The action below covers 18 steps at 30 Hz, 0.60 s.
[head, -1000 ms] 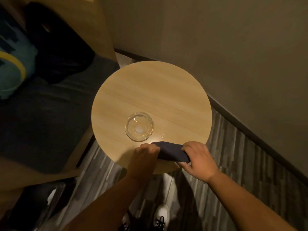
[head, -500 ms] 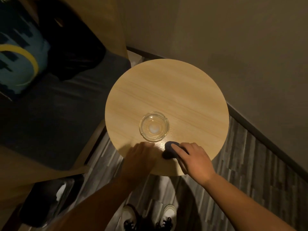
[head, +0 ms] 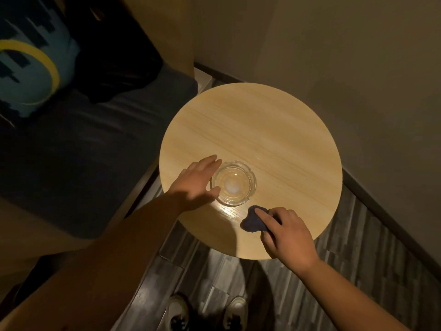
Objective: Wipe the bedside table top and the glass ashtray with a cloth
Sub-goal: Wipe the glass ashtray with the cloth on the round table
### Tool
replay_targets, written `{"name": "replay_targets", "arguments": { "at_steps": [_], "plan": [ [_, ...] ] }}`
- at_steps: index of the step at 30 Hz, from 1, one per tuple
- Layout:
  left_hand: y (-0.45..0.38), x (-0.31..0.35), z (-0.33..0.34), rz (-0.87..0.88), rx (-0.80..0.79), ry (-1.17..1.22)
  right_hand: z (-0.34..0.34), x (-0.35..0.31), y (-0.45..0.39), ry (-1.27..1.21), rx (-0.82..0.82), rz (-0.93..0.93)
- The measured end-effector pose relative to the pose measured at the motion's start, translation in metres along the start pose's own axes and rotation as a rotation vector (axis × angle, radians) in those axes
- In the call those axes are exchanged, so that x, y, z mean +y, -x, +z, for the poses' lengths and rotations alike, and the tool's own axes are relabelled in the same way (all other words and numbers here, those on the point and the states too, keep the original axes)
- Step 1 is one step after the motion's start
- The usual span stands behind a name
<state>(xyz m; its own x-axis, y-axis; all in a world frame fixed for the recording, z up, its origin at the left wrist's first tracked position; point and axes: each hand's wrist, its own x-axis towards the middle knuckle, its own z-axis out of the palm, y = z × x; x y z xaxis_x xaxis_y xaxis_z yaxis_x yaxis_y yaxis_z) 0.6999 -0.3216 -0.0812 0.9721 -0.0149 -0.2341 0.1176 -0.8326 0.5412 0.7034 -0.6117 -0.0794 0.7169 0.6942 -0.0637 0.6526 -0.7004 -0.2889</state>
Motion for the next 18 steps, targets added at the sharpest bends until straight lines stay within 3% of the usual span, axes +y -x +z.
{"name": "replay_targets", "arguments": {
  "at_steps": [7,11,15,18],
  "plan": [
    [-0.003,-0.018,0.000,0.128,0.018,-0.145,0.001,0.005,0.001,-0.009,0.010,-0.009],
    [0.002,-0.021,0.009,0.188,0.127,-0.254,-0.004,0.002,-0.001,-0.005,-0.024,-0.006],
    [0.005,-0.018,0.014,0.214,0.216,-0.262,-0.018,-0.004,-0.012,-0.177,-0.084,0.137],
    [0.007,-0.017,0.017,0.219,0.264,-0.235,-0.042,-0.008,-0.031,-0.207,0.028,0.100]
  ]
}}
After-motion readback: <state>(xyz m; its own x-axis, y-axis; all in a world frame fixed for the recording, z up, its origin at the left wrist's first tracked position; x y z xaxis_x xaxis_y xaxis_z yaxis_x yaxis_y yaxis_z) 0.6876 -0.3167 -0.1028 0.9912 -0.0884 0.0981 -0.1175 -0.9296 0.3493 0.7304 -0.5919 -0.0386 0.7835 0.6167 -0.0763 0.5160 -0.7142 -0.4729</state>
